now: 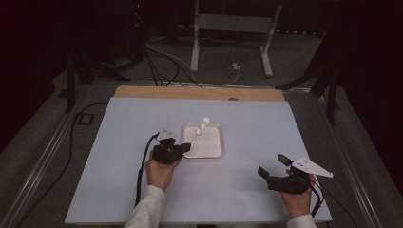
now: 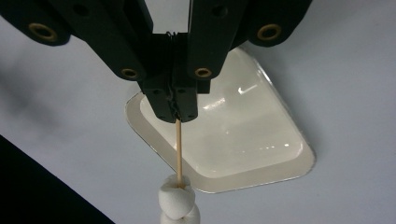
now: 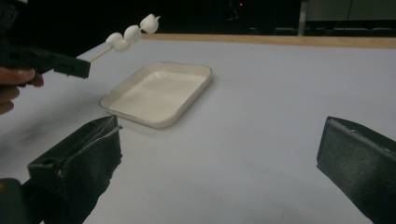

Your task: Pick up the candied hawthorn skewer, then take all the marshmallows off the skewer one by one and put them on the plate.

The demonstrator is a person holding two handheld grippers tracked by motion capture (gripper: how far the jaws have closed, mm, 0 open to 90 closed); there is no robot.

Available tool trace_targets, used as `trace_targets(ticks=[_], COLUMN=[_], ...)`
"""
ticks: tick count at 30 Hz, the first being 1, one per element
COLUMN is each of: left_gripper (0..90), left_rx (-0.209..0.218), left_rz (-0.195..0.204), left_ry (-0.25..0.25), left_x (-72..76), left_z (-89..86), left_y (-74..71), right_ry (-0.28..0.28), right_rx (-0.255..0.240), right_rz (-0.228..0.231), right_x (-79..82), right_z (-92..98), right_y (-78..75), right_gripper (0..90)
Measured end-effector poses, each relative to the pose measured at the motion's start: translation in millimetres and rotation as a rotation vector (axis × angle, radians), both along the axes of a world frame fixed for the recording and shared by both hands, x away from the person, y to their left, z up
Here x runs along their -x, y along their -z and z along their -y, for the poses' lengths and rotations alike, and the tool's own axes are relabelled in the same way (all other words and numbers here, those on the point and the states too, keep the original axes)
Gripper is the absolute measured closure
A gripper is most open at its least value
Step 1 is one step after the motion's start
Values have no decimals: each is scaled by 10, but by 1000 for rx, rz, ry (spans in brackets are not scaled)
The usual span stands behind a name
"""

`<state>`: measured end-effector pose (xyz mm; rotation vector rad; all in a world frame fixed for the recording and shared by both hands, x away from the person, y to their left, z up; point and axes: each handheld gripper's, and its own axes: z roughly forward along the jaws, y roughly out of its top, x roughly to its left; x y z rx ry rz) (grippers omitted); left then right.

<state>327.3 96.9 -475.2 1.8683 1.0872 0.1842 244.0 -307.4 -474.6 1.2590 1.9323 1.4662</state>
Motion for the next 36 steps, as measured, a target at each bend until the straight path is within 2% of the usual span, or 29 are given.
trace_targets(ticks=[6, 13, 22, 23, 29, 36], left_gripper=[900, 900, 900, 900, 900, 900], left_rx=[5, 12, 35, 31, 63, 67], left_rz=[40, 84, 108, 110, 140, 168], left_ry=[10, 9, 30, 32, 52, 86], left_x=[125, 224, 325, 331, 375, 434], left_z=[-101, -214, -297, -310, -347, -325], left_y=[-26, -28, -16, -7, -8, -40], right_ry=[-30, -63, -133, -155, -213, -255], right_rx=[-28, -53, -75, -80, -72, -78], right_rz=[11, 45, 62, 57, 32, 6], right_x=[-140, -360, -558, -621, -759, -931], right_z=[-49, -148, -326, -397, -646, -958], right_y=[-142, -295, -500, -544, -643, -706], right_gripper=[0, 0, 0, 0, 0, 0])
